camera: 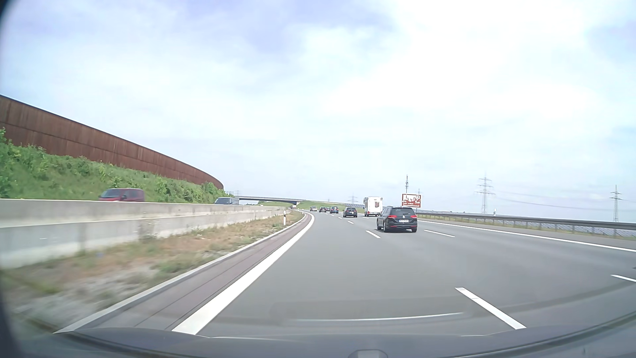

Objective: Follow the waypoints while adhering to traffic rules and regulations

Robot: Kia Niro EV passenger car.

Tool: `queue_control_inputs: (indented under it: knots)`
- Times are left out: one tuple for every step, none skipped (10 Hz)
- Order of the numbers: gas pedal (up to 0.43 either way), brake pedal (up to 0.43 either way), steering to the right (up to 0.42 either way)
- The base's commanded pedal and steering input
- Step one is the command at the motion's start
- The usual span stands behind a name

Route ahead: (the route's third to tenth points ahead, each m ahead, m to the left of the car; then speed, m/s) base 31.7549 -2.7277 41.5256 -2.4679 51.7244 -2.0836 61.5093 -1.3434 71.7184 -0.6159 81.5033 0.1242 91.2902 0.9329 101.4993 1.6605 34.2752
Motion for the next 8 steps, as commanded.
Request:
queue_control_inputs:
  knots:
    - [0.398, 0.0, -0.009]
    - [0.398, 0.0, -0.009]
    - [0.398, 0.0, -0.009]
    - [0.398, 0.0, -0.01]
    - [0.398, 0.0, -0.01]
    - [0.398, 0.0, -0.009]
    - [0.398, 0.0, -0.009]
    - [0.398, 0.0, -0.009]
